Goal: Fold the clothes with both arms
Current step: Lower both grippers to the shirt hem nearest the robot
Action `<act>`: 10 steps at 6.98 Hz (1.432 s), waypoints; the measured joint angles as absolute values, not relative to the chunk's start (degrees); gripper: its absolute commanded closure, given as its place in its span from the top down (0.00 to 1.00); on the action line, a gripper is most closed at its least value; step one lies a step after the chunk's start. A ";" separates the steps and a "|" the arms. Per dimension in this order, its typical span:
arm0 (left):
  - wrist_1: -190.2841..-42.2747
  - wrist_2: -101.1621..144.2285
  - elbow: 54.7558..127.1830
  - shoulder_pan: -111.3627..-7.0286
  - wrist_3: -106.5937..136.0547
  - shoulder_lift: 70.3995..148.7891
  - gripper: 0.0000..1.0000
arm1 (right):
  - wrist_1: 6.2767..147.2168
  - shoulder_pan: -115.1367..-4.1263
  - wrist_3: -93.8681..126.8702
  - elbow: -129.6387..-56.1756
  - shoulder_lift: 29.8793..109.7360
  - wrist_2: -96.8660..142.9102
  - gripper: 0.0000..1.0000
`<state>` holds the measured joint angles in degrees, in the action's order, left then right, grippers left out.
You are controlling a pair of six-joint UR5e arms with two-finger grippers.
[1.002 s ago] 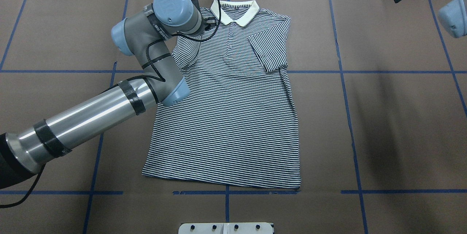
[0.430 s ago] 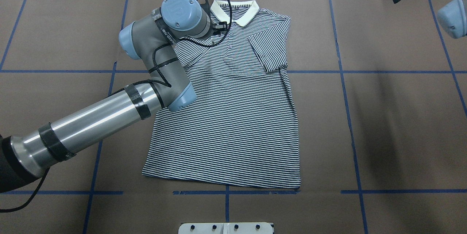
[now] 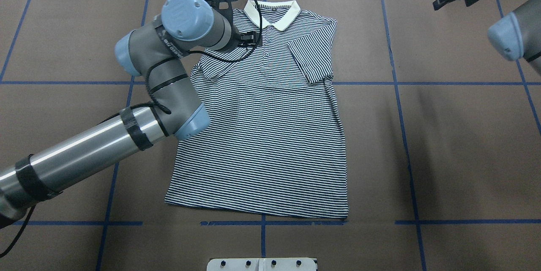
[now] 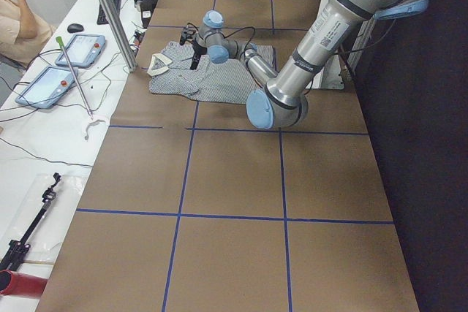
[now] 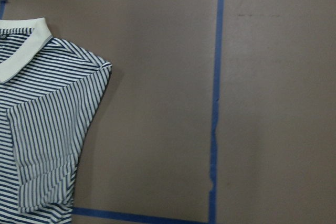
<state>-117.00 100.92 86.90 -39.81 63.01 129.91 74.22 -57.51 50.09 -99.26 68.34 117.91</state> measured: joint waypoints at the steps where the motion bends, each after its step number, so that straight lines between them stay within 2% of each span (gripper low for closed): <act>1: -115.97 102.18 94.05 -39.44 62.97 125.01 1.00 | 74.55 -48.59 61.64 -105.09 70.03 110.04 0.96; 3: -115.81 101.93 107.56 -35.23 65.38 112.41 1.00 | 74.97 -29.78 79.39 -113.21 72.75 94.12 0.89; 5: -116.02 95.28 115.55 -24.89 75.05 102.86 0.75 | 78.49 -17.72 87.84 -119.17 75.27 85.38 0.90; 7: -115.87 89.17 116.70 -16.98 83.29 98.56 0.74 | 81.26 -13.84 89.86 -121.43 75.74 82.17 0.90; 10: -115.81 87.93 113.85 -14.60 84.46 96.56 0.74 | 81.56 -13.40 90.08 -121.67 75.85 81.67 0.90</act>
